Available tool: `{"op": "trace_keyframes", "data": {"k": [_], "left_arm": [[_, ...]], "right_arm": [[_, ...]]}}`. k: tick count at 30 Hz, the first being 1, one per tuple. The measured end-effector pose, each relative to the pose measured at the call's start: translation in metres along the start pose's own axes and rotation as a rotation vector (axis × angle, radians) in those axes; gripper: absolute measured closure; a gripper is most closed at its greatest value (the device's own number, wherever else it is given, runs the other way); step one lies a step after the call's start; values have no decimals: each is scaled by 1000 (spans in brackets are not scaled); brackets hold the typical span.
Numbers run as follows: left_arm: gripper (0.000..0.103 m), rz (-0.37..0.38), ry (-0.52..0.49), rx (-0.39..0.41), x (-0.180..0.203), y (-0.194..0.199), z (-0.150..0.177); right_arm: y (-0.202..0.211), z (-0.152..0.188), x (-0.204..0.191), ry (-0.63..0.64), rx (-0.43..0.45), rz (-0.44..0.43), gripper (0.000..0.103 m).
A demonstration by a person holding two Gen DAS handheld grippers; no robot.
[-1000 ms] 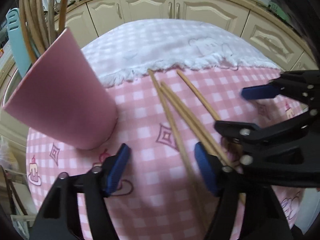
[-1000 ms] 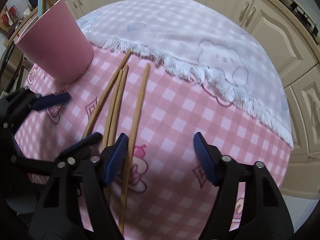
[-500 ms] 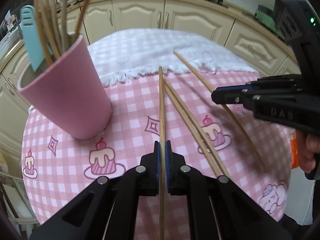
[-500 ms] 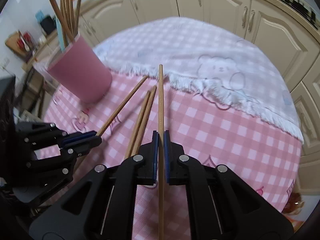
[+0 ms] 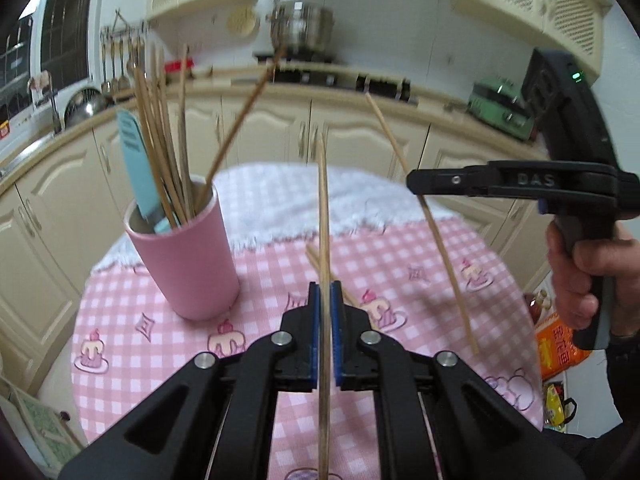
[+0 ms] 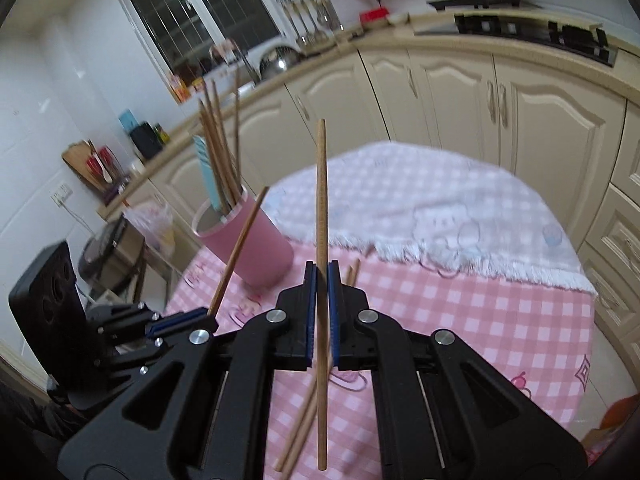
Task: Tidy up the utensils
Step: 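Lift the chopstick over the pink cup with the left tool while the right tool carries its chopstick there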
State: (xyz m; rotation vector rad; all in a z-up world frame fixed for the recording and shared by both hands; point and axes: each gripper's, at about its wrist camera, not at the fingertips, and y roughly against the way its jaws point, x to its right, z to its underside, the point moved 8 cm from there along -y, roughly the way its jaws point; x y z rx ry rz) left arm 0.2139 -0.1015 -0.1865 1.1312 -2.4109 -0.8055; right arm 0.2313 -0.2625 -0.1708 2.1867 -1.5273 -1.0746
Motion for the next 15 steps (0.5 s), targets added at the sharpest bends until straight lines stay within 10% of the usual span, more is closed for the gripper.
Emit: {"op": "trace_keyframes", "data": {"k": [15], "left_arm": [[98, -120, 81, 346, -51, 73, -80]], "right_arm": [[34, -79, -77, 119, 222, -131, 97]]}}
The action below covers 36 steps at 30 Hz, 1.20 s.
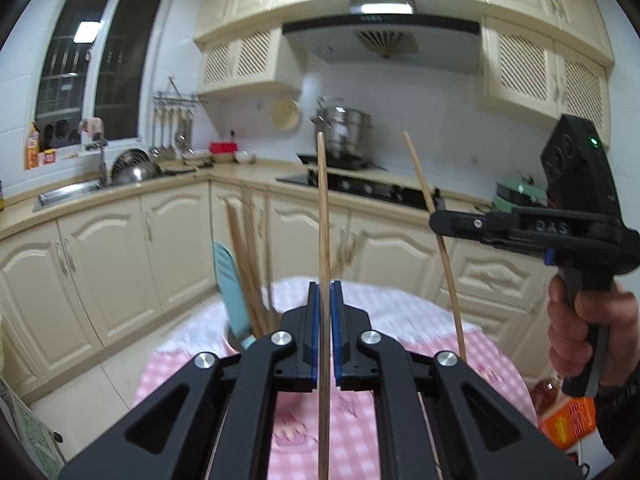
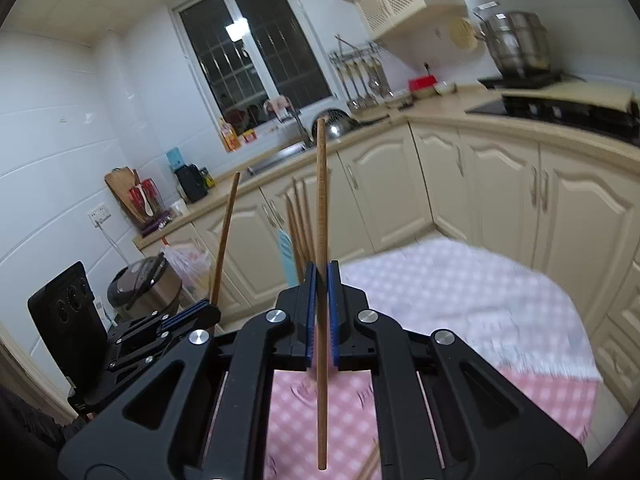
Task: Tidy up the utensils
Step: 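Lift the chopstick over the pink cup with the left tool while the right tool carries its chopstick there, then open the left tool to drop its chopstick into the cup while the right tool releases its own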
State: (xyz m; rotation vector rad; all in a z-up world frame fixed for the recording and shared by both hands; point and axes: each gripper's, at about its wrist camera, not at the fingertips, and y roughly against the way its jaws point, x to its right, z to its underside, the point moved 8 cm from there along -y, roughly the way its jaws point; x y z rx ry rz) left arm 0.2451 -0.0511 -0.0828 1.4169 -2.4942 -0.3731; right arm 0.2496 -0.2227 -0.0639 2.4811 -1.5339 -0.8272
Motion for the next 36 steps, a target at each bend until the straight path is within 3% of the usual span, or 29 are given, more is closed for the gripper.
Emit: {"op": "trace_keyframes", "data": {"k": [7, 16, 27, 36], "left_arm": [[98, -14, 71, 109, -32, -6, -51], [98, -2, 185, 207, -59, -33, -82], [98, -61, 185, 209, -75, -68, -78], [97, -69, 192, 152, -86, -80, -54]], "right_arm": [[-19, -48, -25, 33, 123, -22, 97], [-58, -82, -39, 64, 198, 1, 97], [-99, -74, -40, 95, 171, 46, 97], [-126, -57, -35, 98, 126, 75, 97]]}}
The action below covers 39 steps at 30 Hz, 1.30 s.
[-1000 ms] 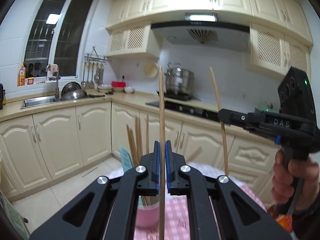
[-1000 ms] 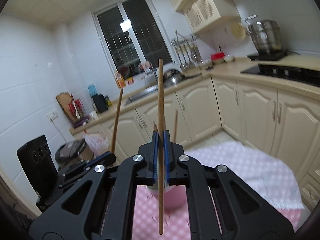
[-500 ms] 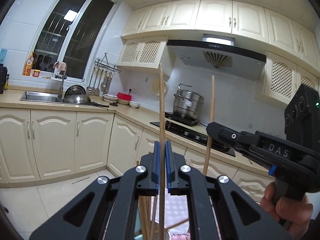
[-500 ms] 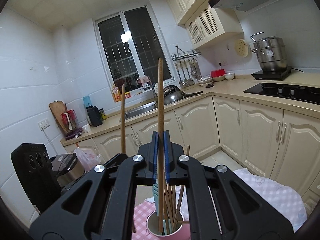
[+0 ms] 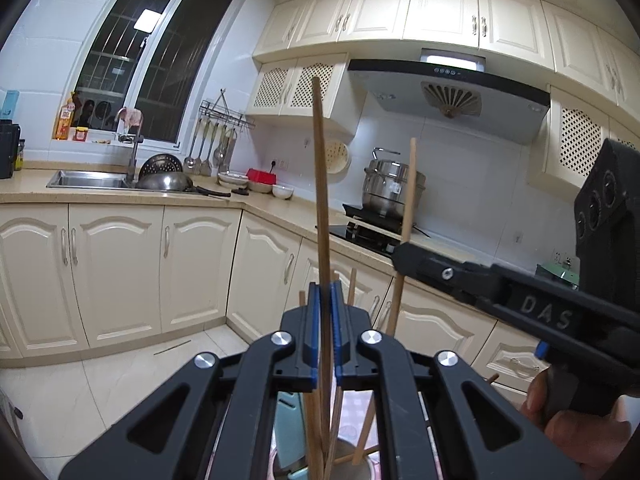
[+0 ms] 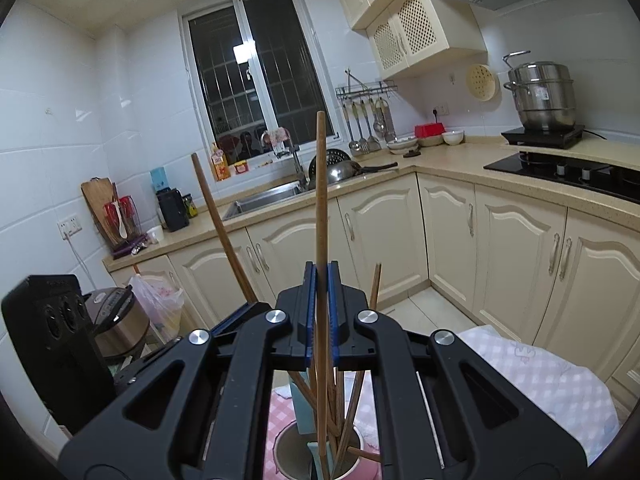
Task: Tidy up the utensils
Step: 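Open the left tool to drop its chopstick into the cup while the right tool releases its own, then move both tools back down to the last two chopsticks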
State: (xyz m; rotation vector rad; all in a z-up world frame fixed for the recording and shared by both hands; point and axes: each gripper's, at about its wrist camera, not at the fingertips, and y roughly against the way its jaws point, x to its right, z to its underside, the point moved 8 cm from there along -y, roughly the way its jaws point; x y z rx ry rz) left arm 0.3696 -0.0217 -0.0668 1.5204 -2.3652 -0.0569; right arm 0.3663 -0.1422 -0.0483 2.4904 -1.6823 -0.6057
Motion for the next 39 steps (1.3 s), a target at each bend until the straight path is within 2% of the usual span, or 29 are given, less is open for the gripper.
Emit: {"op": "trace_keyframes", "data": {"k": [5, 6, 8, 9, 10, 13, 17, 22, 27, 39], "left_arm": [[95, 1, -33, -43, 1, 1, 8], [92, 2, -42, -57, 2, 1, 10], [55, -15, -59, -67, 1, 4, 12], [48, -33, -64, -62, -1, 6, 13], [39, -28, -68, -61, -1, 9, 13], [25, -36, -78, -66, -2, 17, 12], [16, -50, -101, -56, 1, 28, 8], [11, -69, -133, -56, 10, 40, 5], [9, -87, -145, -75, 18, 50, 10], [9, -67, -154, -171, 39, 61, 50]], "right_arm": [[-10, 13, -1, 15, -49, 9, 96], [-12, 18, -1, 15, -74, 9, 90], [-12, 21, 1, 8, -96, 12, 44], [-8, 21, 4, -1, -89, 26, 28], [-1, 18, 9, -19, -58, 42, 27], [15, 11, 17, -57, -43, 31, 24], [37, 0, 27, -75, -2, 44, 13], [65, -8, 52, -123, 20, 83, 10], [85, -3, 79, -166, -1, 127, 9], [109, 57, 129, -226, -183, 236, 9]]}}
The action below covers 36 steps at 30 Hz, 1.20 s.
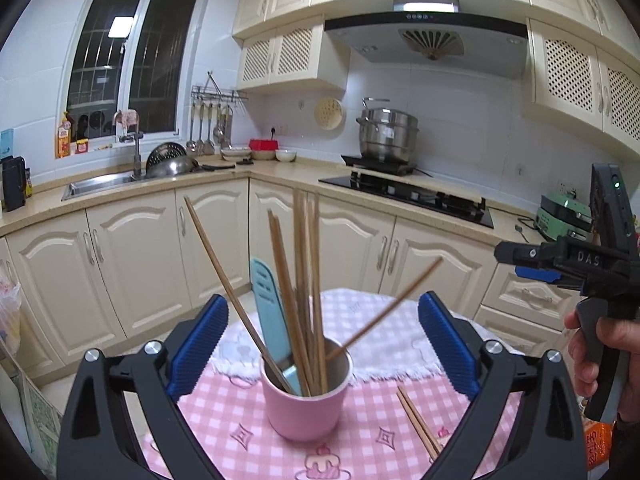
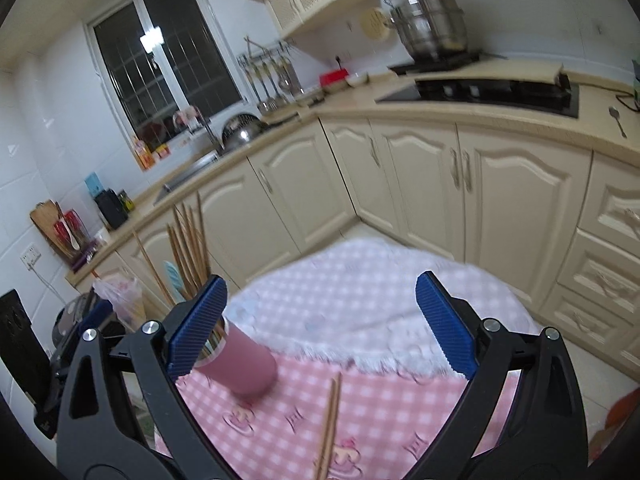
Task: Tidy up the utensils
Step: 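Move both tools back down to the last two chopsticks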
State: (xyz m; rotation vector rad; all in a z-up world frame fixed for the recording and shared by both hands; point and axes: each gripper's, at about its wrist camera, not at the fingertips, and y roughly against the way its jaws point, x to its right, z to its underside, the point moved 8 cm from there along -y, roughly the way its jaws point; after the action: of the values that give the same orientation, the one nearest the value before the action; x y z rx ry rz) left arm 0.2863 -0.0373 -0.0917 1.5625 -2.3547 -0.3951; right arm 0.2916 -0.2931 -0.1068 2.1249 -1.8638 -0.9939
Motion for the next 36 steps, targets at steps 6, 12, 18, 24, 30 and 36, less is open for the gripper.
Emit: {"op": "trace_keyframes", "data": {"k": [6, 12, 18, 24, 30, 36], "left_arm": [[9, 5, 6, -42, 9, -1, 17], [9, -1, -1, -96, 17, -3, 33], [9, 6, -6, -139, 24, -5, 50], [9, 13, 2, -185, 28, -10, 65], [9, 6, -5, -237, 29, -16, 83], [9, -1, 20, -295, 24, -23, 103]], "right_arm": [[-4, 33, 10, 7, -95, 30, 9], [-10, 62, 15, 40, -202, 58, 9], [-22, 92, 17, 88, -308, 93, 9], [-35, 127, 19, 142, -413, 124, 9], [-44, 161, 17, 225, -503, 161, 9], [-52, 188, 13, 295, -573, 196, 10]]}}
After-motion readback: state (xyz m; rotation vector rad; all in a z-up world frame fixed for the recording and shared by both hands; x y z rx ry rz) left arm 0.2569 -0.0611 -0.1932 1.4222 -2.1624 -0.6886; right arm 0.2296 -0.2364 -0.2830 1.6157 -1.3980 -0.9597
